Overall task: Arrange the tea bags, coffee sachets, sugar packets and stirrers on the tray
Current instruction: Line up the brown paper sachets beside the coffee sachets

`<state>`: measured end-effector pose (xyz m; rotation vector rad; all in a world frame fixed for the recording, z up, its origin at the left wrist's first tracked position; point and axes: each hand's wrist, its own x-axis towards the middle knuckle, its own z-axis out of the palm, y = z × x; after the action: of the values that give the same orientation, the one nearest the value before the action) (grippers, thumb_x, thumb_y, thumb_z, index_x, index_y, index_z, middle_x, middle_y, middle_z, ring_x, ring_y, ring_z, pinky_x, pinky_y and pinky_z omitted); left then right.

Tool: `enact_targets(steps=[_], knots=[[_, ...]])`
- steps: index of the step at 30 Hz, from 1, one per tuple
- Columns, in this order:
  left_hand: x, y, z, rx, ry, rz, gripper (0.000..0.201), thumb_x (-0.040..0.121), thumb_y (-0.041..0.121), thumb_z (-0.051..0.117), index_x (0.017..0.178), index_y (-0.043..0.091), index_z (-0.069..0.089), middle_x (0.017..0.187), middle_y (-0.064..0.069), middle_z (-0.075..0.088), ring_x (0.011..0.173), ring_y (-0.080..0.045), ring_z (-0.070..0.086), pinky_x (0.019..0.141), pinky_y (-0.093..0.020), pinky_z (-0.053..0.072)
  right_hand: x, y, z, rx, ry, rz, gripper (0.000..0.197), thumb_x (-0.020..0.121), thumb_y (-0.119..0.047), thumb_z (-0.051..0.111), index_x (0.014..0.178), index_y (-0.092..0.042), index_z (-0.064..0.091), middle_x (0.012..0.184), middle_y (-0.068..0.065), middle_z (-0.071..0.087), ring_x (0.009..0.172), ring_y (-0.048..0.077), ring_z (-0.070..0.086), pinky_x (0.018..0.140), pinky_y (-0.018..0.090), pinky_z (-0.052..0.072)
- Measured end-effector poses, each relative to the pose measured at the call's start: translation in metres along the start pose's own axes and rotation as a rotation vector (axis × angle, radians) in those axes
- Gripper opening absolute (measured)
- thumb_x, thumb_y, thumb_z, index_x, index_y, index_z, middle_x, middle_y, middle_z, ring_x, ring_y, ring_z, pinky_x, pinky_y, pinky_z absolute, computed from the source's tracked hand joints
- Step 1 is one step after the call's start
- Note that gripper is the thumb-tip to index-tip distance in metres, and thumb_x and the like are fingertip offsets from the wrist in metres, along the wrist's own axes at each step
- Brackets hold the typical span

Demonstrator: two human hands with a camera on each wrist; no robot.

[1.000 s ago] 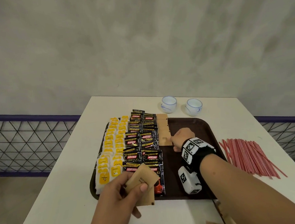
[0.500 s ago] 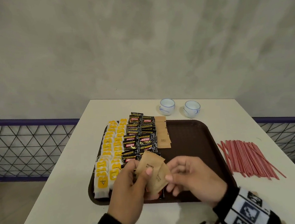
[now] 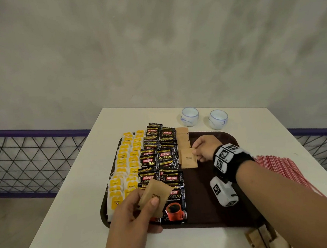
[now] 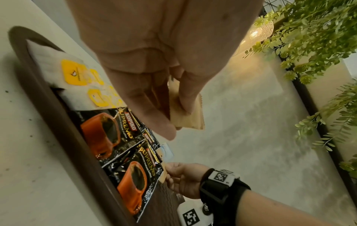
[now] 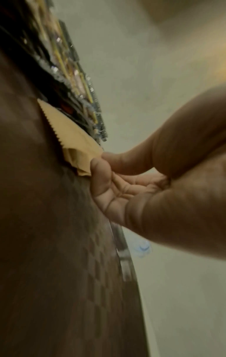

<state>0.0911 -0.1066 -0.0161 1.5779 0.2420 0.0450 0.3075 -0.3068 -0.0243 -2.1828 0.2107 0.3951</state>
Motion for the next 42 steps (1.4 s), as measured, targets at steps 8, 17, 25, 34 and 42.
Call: enact_targets(steps=[8, 17, 25, 34, 42], knots=[[0.001, -0.002, -0.004, 0.021, 0.006, -0.011, 0.006, 0.084, 0.016, 0.065, 0.079, 0.013, 0.067, 0.079, -0.017, 0.066, 0.072, -0.031, 0.067, 0.053, -0.041, 0.058, 0.015, 0.002, 0.017, 0.032, 0.100, 0.096, 0.027, 0.082, 0.004, 0.068, 0.071, -0.014, 0.051, 0.067, 0.011, 0.061, 0.051, 0.018, 0.056, 0.045, 0.027, 0.047], [0.001, -0.001, -0.001, 0.046, 0.006, 0.002, 0.004, 0.083, 0.016, 0.065, 0.080, 0.014, 0.067, 0.075, -0.014, 0.066, 0.070, -0.026, 0.066, 0.052, -0.037, 0.058, 0.015, 0.010, 0.019, -0.026, 0.148, 0.017, 0.021, 0.082, -0.008, 0.072, 0.076, -0.015, 0.053, 0.062, 0.008, 0.063, 0.051, 0.018, 0.058, 0.062, 0.034, 0.057], [0.006, 0.011, 0.016, -0.007, -0.014, 0.025, 0.003, 0.081, 0.012, 0.067, 0.083, 0.013, 0.070, 0.074, -0.005, 0.070, 0.064, -0.017, 0.069, 0.057, -0.029, 0.059, -0.089, -0.015, 0.008, 0.350, -0.306, -0.241, 0.015, 0.086, -0.024, 0.067, 0.088, -0.012, 0.058, 0.074, 0.006, 0.062, 0.058, 0.017, 0.058, 0.051, 0.025, 0.049], [-0.001, 0.010, 0.039, -0.080, -0.073, -0.024, 0.022, 0.072, 0.004, 0.077, 0.089, 0.013, 0.066, 0.083, -0.016, 0.066, 0.071, -0.019, 0.064, 0.060, -0.032, 0.059, -0.125, 0.008, 0.002, 0.522, -0.234, -0.294, 0.013, 0.086, 0.004, 0.063, 0.089, -0.008, 0.067, 0.074, 0.008, 0.068, 0.060, 0.017, 0.060, 0.045, 0.021, 0.049], [-0.027, -0.049, 0.051, 0.959, -0.728, 0.181, 0.040, 0.081, 0.056, 0.012, 0.103, 0.043, 0.043, 0.106, 0.023, 0.057, 0.105, 0.000, 0.057, 0.095, -0.013, 0.044, -0.011, 0.021, -0.016, 0.033, -0.060, -0.034, 0.032, 0.086, 0.010, 0.055, 0.083, -0.020, 0.064, 0.088, 0.010, 0.066, 0.072, 0.018, 0.065, 0.064, 0.029, 0.056]])
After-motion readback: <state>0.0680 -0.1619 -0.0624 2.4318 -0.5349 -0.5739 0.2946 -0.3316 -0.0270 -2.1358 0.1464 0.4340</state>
